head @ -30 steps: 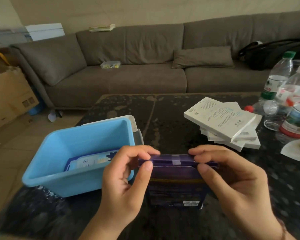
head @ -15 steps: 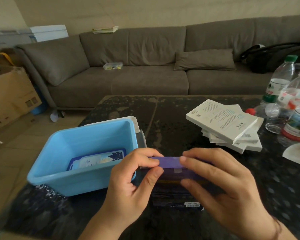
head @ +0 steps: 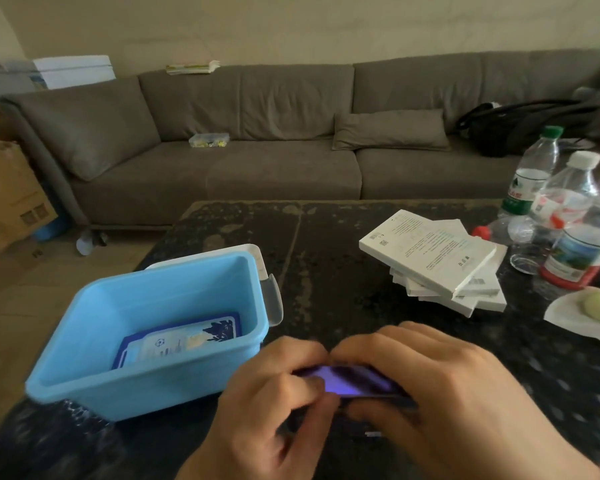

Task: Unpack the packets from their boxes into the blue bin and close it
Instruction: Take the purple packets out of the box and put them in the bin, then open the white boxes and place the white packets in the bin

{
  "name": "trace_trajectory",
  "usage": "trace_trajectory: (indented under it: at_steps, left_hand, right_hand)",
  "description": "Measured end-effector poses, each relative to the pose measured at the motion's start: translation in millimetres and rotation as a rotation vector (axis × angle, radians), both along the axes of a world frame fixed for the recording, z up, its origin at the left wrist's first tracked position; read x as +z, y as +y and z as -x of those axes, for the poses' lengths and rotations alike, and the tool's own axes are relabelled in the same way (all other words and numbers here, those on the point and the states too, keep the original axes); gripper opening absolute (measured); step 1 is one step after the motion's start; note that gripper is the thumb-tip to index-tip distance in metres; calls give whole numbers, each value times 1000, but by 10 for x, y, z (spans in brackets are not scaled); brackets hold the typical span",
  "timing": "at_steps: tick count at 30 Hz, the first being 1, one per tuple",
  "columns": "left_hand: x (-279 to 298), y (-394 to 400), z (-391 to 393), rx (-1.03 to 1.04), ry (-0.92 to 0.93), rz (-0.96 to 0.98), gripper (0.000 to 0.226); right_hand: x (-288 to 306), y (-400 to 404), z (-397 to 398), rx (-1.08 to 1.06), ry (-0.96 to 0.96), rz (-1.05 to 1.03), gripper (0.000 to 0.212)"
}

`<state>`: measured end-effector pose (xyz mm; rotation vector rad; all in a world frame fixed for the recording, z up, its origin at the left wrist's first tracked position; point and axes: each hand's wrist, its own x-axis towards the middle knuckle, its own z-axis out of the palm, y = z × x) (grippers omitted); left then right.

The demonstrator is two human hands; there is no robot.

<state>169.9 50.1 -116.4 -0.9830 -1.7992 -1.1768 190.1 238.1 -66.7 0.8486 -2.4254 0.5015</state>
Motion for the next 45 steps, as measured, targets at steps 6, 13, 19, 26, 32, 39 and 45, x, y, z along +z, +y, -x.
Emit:
trace_trajectory:
  at_steps: [6, 13, 19, 26, 32, 39, 45]
  left_hand:
    - [71, 134, 3, 181, 65, -65, 20]
    - [-17, 75, 84, 204, -44, 70, 2]
    - [-103, 149, 138, 174, -68, 150, 1]
    - [-166, 425, 384, 65, -160, 165, 12]
    - [-260, 1083, 745, 128, -669, -257, 7]
    - [-514, 1377, 911, 151, -978, -167, 9]
    - [-573, 1372, 855, 171, -973, -119, 9]
  right_hand:
    - [46, 188, 199, -98, 159, 50, 32]
    - [-640, -29, 1306, -146, 99, -52, 15]
    - [-1056, -199, 1872, -202, -144, -206, 24]
    - [-945, 25, 1543, -211, -313, -39, 21]
    - [-613, 542, 713, -680, -727, 1137, 28]
    - [-641, 1006, 915, -580, -1257, 1371, 66]
    - [-669, 936, 1060, -552, -1051, 1583, 30]
